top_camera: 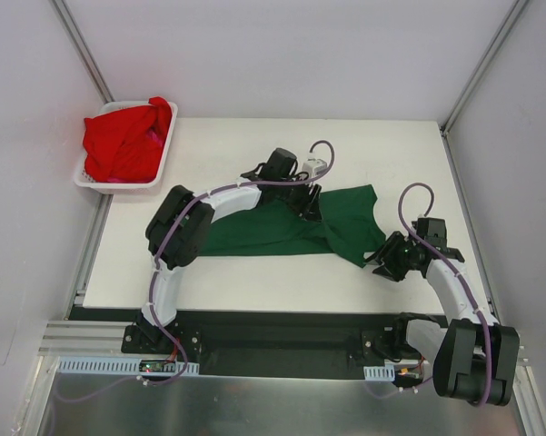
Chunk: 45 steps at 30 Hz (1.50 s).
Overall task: Fold and stack the t-shirts
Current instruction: Fold the tshirt
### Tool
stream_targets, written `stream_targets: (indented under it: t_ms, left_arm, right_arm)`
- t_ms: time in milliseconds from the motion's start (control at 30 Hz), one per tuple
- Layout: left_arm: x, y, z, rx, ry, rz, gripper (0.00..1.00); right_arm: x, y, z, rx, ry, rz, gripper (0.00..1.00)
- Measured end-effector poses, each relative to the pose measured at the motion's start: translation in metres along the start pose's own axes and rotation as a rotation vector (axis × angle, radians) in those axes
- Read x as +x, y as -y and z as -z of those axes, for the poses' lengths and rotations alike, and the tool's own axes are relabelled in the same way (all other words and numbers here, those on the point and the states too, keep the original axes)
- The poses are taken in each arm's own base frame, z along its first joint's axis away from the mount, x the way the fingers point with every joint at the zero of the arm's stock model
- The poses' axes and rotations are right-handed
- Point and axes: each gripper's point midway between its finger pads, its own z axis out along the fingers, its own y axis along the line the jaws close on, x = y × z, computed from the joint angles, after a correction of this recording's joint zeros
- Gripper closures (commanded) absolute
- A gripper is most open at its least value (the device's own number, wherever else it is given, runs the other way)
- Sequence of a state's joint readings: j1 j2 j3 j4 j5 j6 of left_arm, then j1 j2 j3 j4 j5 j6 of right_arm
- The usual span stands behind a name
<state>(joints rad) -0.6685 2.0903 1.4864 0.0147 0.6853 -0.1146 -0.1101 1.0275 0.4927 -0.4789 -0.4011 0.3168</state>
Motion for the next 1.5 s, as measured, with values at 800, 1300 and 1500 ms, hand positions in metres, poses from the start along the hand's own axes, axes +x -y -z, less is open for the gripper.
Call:
stream_targets:
  t_ms: [800,1300,1500]
  left_arm:
    - [0.014,0.022,-0.018,0.120,-0.049,-0.001,0.59]
    - [0.012,0.028,-0.017,0.145,-0.049,0.013,1.00]
    - [0.011,0.030,-0.016,0.157,-0.049,0.018,1.00]
  right_arm:
    - [-0.004,0.006,-0.003,0.013,-0.002,-0.004,0.54]
    - [0.000,0.011,-0.006,0.021,-0.013,-0.012,0.53]
    - [-0.001,0.012,-0.007,0.026,-0.017,-0.014,0.53]
